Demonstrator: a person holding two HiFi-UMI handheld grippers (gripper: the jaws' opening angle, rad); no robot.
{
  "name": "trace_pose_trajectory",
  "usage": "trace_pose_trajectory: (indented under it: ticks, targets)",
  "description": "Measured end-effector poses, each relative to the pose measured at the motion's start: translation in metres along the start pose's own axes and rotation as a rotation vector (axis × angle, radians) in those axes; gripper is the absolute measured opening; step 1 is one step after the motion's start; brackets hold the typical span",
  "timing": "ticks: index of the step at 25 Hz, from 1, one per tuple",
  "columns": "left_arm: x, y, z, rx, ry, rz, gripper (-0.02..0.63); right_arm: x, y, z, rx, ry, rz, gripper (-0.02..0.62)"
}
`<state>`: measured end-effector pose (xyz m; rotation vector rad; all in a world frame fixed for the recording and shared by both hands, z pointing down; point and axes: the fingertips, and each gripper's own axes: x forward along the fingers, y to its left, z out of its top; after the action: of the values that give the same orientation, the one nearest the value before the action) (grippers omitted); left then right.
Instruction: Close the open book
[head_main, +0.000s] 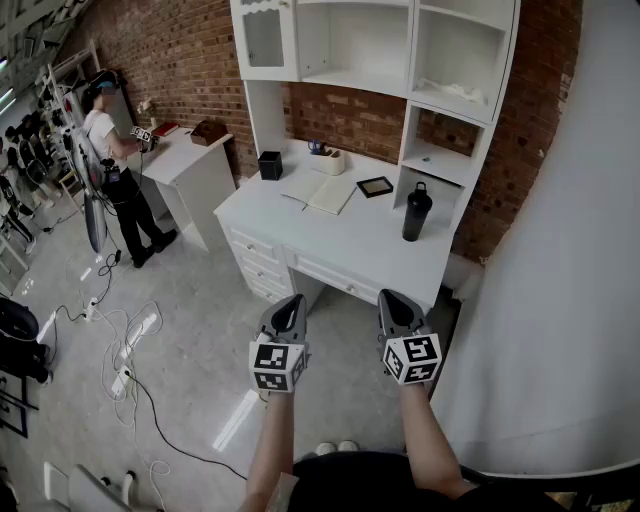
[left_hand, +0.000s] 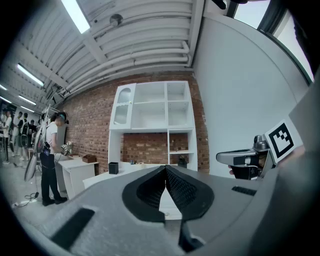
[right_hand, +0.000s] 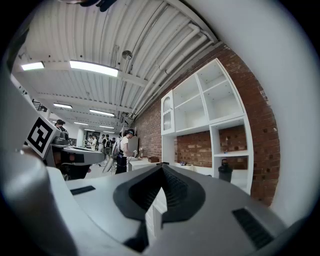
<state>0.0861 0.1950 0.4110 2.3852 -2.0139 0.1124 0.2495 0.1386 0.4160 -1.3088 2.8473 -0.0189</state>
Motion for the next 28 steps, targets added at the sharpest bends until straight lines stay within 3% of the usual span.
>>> trace_pose_trajectory:
  ticks: [13,20,28]
  targets:
    - [-0.004,0.011,-0.004,-0.019,0.001,0.006,0.009,0.005,0.010,0.004,0.007,-0.011,-0.002,-0.003]
    - [-0.003,0.007,-0.009,-0.024,0.010,-0.011,0.009,0.001,0.011,0.003,0.060,-0.023,0.021,-0.002]
    - [-0.009,0.009,-0.022,-0.033,0.033,-0.010,0.009,-0.001,0.022,-0.004,0.019,-0.011,0.034,-0.002]
